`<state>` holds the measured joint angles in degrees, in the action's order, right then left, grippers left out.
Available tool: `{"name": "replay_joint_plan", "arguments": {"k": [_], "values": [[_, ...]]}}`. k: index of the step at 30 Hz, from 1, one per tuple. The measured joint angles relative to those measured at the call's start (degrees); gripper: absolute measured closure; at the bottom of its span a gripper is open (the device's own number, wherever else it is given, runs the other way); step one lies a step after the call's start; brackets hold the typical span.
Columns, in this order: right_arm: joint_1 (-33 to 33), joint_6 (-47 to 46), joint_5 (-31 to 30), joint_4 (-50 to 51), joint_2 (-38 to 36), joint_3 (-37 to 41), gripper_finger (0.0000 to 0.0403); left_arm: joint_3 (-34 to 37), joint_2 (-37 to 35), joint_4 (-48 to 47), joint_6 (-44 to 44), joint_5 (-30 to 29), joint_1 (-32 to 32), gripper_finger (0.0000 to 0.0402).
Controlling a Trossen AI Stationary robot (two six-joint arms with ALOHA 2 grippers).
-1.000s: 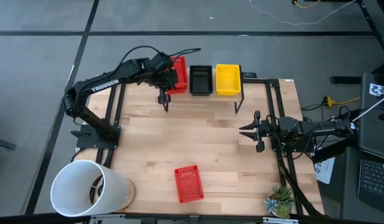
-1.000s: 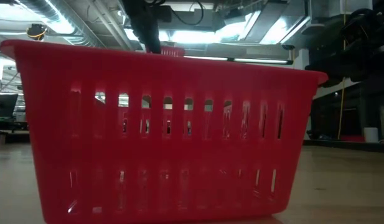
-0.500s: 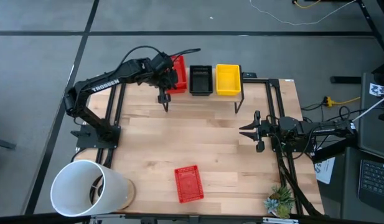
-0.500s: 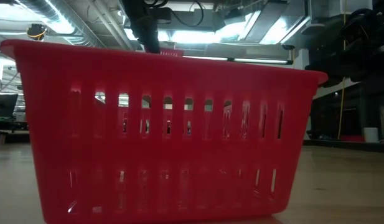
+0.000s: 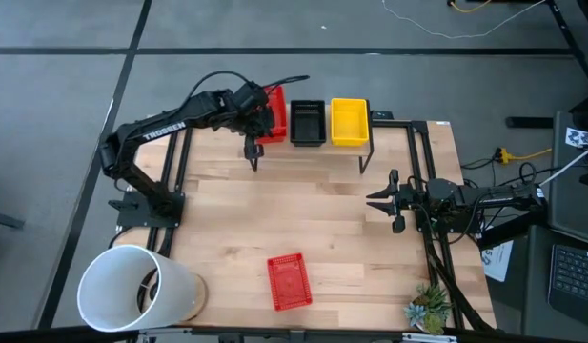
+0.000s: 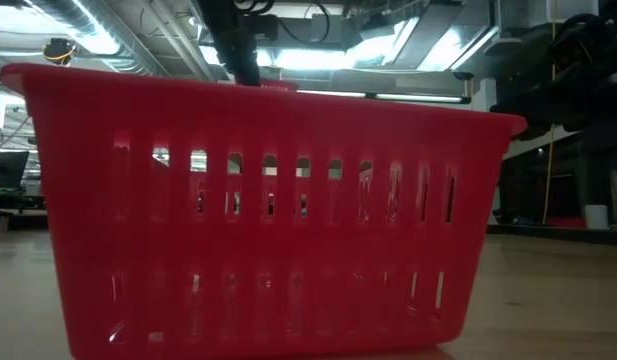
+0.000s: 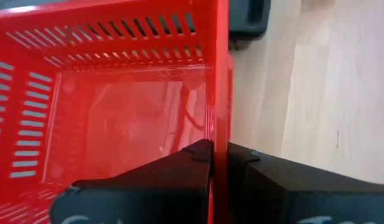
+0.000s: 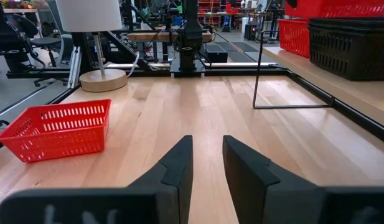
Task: Stack baskets on shelf by color
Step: Stack the top red basket on top of the red basket on the shelf
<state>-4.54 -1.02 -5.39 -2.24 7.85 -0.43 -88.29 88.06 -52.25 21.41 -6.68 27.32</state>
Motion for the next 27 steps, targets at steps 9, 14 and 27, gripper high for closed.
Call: {"name": "replay_joint_plan", "arguments": {"k": [9,14,27], "values": [[0.0,0.0,0.0,0.0,0.0,0.0,0.0315,0.1,0.9,-2.2,-0.3,1.8,-0.1,0.0401],[0.0,0.0,0.0,0.0,0.0,0.0,0.0315,0.1,0.9,-2.7,-0.3,1.9,-1.0,0.0401],[0.0,0.0,0.0,0.0,0.0,0.0,0.0315,0.1,0.9,-4.9,0.6,1.9,-1.1,0.0401]]}}
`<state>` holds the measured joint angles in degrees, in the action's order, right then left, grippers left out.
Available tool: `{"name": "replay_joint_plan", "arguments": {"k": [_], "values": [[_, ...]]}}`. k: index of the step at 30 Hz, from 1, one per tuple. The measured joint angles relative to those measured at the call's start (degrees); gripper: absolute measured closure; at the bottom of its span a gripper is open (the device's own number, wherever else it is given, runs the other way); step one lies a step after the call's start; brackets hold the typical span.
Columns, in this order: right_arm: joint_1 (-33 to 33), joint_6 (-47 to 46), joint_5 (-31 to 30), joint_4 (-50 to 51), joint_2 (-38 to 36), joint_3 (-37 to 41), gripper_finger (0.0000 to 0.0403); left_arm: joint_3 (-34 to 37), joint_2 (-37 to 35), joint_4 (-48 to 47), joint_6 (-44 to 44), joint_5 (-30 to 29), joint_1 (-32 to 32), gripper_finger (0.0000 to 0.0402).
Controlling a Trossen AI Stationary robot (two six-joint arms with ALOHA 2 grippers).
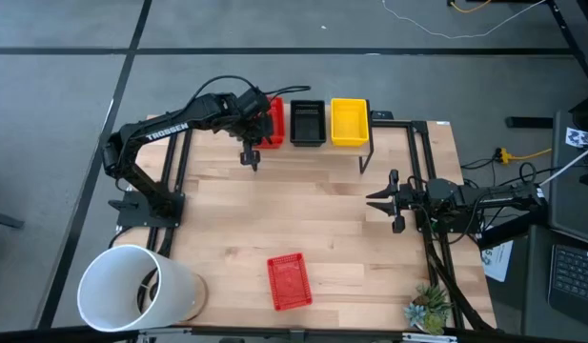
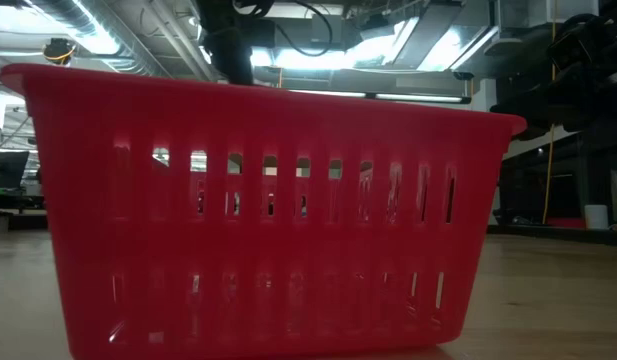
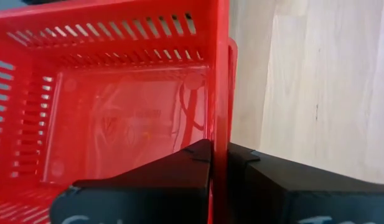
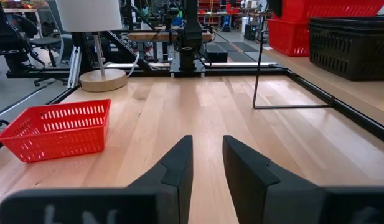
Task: Stack baskets on shelf by color
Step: Stack the top red basket on top of the red basket on the shelf, then stack the red basket on top of the red baskets on the shelf
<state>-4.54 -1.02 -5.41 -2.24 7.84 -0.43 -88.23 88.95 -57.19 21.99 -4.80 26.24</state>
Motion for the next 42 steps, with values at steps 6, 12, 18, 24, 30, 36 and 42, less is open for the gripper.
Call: {"name": "replay_joint_plan", "arguments": {"k": [6,12,18,24,30,36,42], "values": [[0.0,0.0,0.0,0.0,0.0,0.0,0.0315,0.0,0.0,1.5,0.7,0.0,0.1,0.0401],[0.0,0.0,0.0,0.0,0.0,0.0,0.0315,0.0,0.0,1.4,0.7,0.0,1.1,0.0401],[0.0,0.0,0.0,0.0,0.0,0.0,0.0315,0.0,0.0,1.4,0.3,0.0,1.1,0.0401],[0.0,0.0,0.0,0.0,0.0,0.0,0.0315,0.0,0.0,2.1,0.5,0.0,1.1,0.0380],[0.0,0.0,0.0,0.0,0.0,0.0,0.0315,0.0,0.0,3.5,0.5,0.0,0.9,0.0352],[0.0,0.0,0.0,0.0,0.0,0.0,0.0315,0.0,-0.7,3.4,0.7,0.0,-1.4,0.0346],[0.0,0.0,0.0,0.0,0.0,0.0,0.0315,-0.1,-2.8,3.9,-0.5,-0.6,-4.5,0.0346]]}}
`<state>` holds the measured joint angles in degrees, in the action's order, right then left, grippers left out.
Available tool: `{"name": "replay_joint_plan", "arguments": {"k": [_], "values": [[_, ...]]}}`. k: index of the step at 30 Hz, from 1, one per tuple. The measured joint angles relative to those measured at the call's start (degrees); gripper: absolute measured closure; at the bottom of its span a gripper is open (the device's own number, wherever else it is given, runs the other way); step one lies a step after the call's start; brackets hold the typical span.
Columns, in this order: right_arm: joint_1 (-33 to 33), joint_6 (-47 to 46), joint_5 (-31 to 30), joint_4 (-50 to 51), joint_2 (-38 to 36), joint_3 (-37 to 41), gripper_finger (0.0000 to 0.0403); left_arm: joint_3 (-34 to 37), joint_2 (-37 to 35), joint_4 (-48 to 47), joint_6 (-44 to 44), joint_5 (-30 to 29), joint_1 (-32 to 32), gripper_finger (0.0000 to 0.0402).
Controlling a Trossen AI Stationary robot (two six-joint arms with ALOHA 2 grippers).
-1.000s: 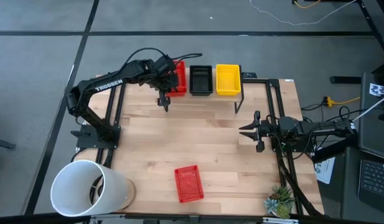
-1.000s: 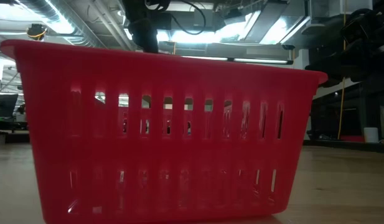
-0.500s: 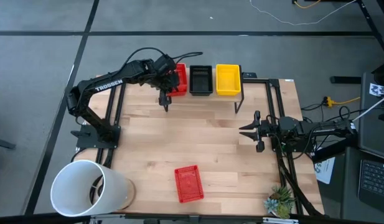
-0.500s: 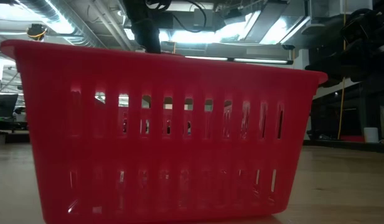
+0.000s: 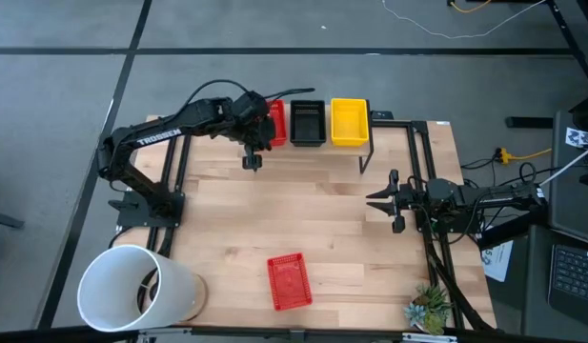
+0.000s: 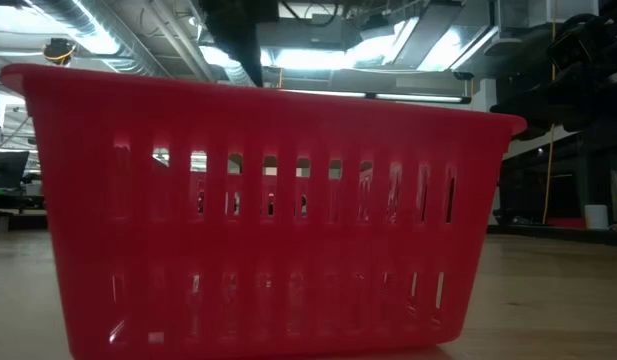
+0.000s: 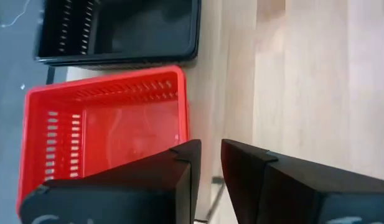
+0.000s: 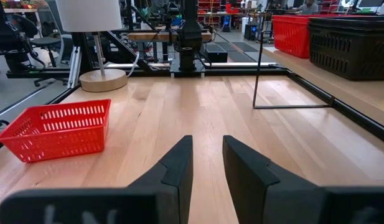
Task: Stack baskets on shelf by color
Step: Stack the red basket on top of the red baskets on the shelf
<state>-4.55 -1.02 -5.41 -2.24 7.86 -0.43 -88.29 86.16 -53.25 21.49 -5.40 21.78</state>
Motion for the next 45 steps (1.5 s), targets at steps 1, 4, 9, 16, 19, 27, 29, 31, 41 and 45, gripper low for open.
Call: {"name": "replay_joint_plan", "arguments": {"k": [1,4,9,16,19,27,29,31,41,45], "values": [[0.0,0.0,0.0,0.0,0.0,0.0,0.0315,0.0,-0.3,0.2,-2.2,0.2,-0.6,0.0346],[0.0,0.0,0.0,0.0,0.0,0.0,0.0315,0.0,-0.3,-0.8,-10.4,7.7,-2.8,0.0346],[0.0,0.0,0.0,0.0,0.0,0.0,0.0315,3.1,1.4,3.9,-21.8,19.7,-14.1,0.0346],[0.0,0.0,0.0,0.0,-0.1,0.0,0.0315,9.1,4.8,21.5,-35.1,4.7,-32.5,0.0346],[0.0,0.0,0.0,-0.1,-0.1,-0.1,0.0315,10.2,7.6,27.6,-36.4,4.2,-38.3,0.0346],[0.0,0.0,0.5,0.1,0.1,-0.1,0.0315,10.4,20.6,38.8,-39.0,7.2,-44.5,0.0347],[0.0,0.0,0.6,0.0,0.1,-0.1,0.0315,10.3,24.0,40.9,-41.2,11.1,-44.7,0.0347],[0.0,0.0,0.5,-0.1,0.1,-0.1,0.0315,10.4,26.5,40.0,-44.2,13.3,-44.7,0.0347],[0.0,0.0,0.5,0.0,0.1,-0.1,0.0315,10.3,31.3,33.6,-46.3,10.0,-44.2,0.0358],[0.0,0.0,0.5,0.0,0.1,-0.1,0.0315,10.2,30.9,27.1,-39.5,9.0,-41.4,0.0363]]}}
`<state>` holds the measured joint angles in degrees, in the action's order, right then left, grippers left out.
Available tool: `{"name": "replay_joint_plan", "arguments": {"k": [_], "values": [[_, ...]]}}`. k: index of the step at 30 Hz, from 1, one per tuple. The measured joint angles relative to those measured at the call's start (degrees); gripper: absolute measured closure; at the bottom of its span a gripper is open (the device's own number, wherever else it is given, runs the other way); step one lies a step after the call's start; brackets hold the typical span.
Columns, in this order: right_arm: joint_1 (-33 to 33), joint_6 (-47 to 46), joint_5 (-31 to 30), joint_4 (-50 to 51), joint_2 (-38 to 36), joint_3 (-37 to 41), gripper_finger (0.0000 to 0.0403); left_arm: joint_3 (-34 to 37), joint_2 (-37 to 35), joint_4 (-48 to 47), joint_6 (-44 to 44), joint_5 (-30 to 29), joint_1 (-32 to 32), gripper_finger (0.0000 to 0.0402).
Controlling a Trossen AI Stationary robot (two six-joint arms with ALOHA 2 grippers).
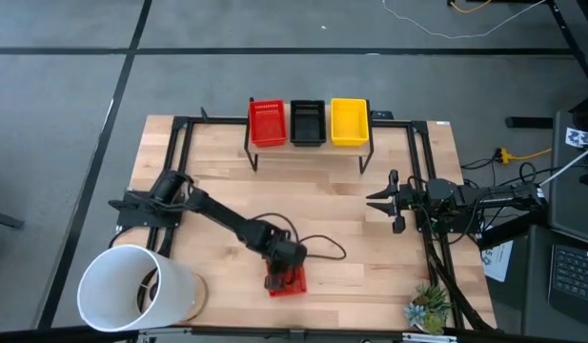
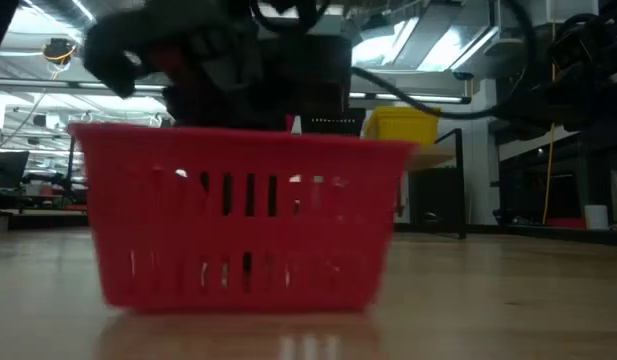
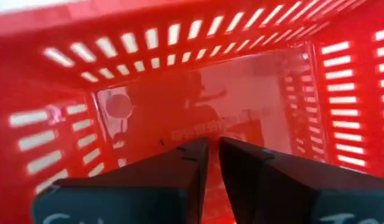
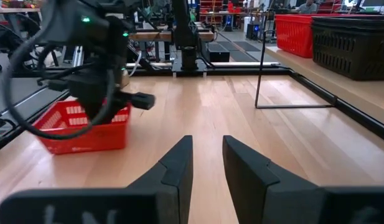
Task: Stack baskets on shelf by color
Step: Stack the red basket on top of the red baskets on the shelf
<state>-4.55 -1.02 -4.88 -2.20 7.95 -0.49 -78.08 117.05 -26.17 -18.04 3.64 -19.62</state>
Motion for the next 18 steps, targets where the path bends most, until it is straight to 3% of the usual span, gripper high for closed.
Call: {"name": "replay_joint_plan", "arguments": {"k": [10,18], "values": [[0.0,0.0,0.0,0.1,0.0,0.0,0.0315,0.0,-0.3,-2.5,19.0,-1.4,12.4,0.0380],[0.0,0.0,0.0,0.0,0.0,0.0,0.0315,-2.8,-0.1,-5.8,21.0,-2.3,18.1,0.0396]]}}
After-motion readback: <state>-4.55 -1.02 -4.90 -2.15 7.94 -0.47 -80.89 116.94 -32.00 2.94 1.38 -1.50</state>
